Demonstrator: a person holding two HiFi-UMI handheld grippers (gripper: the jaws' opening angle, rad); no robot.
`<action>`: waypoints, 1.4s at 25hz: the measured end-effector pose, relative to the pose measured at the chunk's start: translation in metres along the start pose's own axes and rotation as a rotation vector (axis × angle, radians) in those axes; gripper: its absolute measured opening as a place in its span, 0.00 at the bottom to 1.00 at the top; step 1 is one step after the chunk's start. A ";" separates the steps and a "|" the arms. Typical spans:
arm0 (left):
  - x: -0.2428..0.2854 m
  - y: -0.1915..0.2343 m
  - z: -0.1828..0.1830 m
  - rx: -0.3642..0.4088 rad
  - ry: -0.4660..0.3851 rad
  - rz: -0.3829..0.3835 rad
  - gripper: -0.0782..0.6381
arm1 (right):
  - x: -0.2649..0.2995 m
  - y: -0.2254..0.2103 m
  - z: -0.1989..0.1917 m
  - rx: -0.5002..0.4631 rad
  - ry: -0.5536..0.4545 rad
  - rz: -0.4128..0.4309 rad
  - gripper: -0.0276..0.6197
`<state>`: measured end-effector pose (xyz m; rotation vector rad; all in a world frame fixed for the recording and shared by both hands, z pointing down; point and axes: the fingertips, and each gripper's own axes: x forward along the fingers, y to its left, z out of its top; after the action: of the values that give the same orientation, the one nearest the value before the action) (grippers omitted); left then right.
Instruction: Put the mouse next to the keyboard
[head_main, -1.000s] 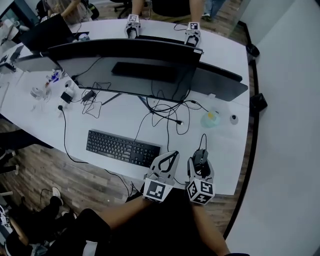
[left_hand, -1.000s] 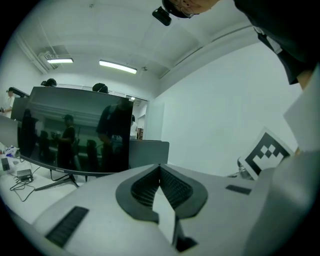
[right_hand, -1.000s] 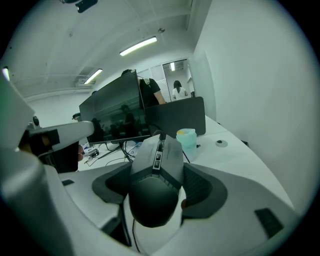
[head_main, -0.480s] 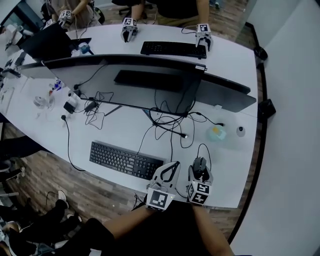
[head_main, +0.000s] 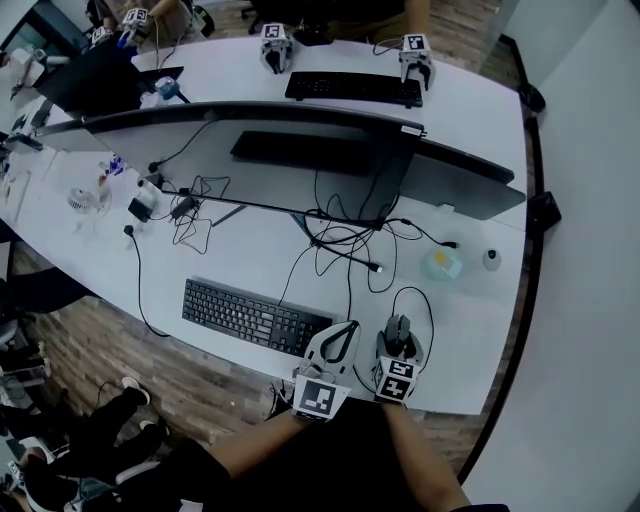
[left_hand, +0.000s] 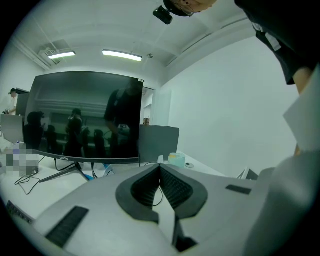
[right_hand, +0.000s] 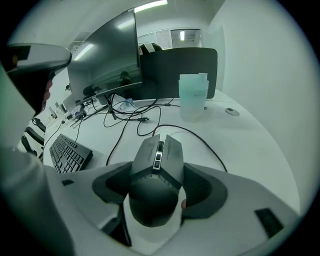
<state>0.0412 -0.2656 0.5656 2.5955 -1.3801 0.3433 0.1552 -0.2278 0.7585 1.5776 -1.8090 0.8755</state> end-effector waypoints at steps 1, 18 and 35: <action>-0.001 0.000 -0.002 0.004 0.007 -0.003 0.11 | 0.002 0.001 -0.003 -0.003 0.008 -0.005 0.53; -0.034 0.006 -0.021 -0.003 0.029 -0.028 0.11 | -0.009 0.024 -0.052 -0.041 0.075 -0.040 0.53; -0.089 0.000 -0.017 -0.024 -0.040 -0.060 0.11 | -0.045 0.030 -0.025 0.024 -0.045 -0.026 0.55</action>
<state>-0.0092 -0.1903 0.5565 2.6311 -1.3072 0.2662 0.1317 -0.1774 0.7356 1.6448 -1.8116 0.8593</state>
